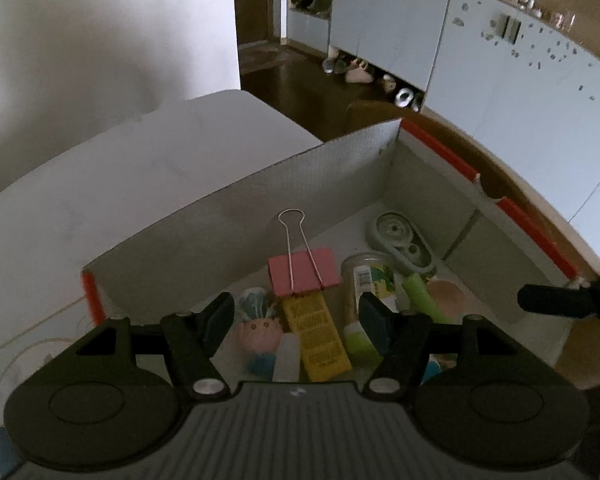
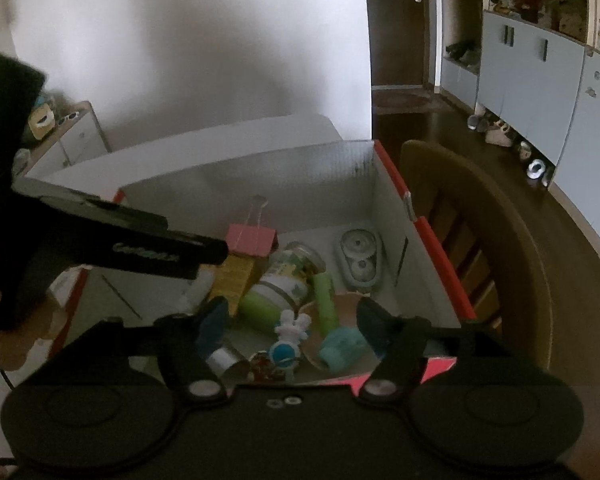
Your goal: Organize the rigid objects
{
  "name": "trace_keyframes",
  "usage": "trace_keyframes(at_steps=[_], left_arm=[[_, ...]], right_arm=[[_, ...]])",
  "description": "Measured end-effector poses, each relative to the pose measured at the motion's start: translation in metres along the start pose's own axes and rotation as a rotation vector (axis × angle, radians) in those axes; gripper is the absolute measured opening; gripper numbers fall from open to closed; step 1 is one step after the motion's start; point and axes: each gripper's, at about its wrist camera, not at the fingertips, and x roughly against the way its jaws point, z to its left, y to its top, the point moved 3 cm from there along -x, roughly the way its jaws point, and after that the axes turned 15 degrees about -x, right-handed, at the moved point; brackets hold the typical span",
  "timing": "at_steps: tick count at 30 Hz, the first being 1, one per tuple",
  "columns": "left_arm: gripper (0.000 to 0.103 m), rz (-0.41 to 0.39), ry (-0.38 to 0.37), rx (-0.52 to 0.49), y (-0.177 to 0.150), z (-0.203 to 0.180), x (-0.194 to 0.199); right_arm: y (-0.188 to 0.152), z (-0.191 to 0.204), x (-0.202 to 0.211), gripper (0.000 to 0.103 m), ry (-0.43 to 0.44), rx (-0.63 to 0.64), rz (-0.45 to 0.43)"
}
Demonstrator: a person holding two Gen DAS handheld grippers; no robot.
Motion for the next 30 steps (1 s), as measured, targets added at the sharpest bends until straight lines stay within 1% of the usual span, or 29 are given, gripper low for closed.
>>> trace_keyframes(at_steps=[7, 9, 11, 12, 13, 15, 20, 22, 23, 26, 30], left_arm=[[0.068, -0.080, -0.030, -0.019, -0.013, 0.006, 0.035], [0.068, -0.103, -0.039, -0.030, -0.018, 0.007, 0.046], [0.068, -0.127, -0.043, -0.041, -0.024, 0.009, 0.058], [0.070, -0.136, -0.044, -0.047, -0.027, 0.010, 0.062], [0.075, -0.145, -0.045, -0.052, -0.030, 0.012, 0.068], [0.078, -0.165, -0.048, -0.061, -0.037, 0.015, 0.078], [0.079, -0.187, -0.063, -0.080, -0.052, 0.023, 0.097], [0.083, -0.191, -0.073, -0.076, -0.059, 0.027, 0.103], [0.083, -0.193, -0.076, -0.074, -0.061, 0.028, 0.106], [0.083, -0.197, -0.071, -0.068, -0.070, 0.033, 0.113], [0.085, -0.212, -0.103, -0.054, -0.080, 0.038, 0.122]], right_arm=[[-0.005, 0.018, 0.024, 0.080, 0.009, -0.026, -0.051], [-0.008, 0.025, 0.031, 0.085, 0.011, -0.027, -0.067], [-0.011, 0.031, 0.037, 0.086, 0.010, -0.028, -0.084], [-0.012, 0.034, 0.039, 0.087, 0.010, -0.031, -0.091], [-0.014, 0.037, 0.042, 0.087, 0.010, -0.036, -0.098], [-0.017, 0.043, 0.047, 0.089, 0.011, -0.046, -0.117], [-0.022, 0.053, 0.062, 0.095, 0.020, -0.080, -0.169], [-0.024, 0.057, 0.067, 0.098, 0.021, -0.092, -0.191], [-0.025, 0.058, 0.070, 0.100, 0.020, -0.096, -0.204], [-0.030, 0.063, 0.076, 0.102, 0.016, -0.108, -0.229], [-0.037, 0.070, 0.082, 0.102, 0.010, -0.128, -0.252]])
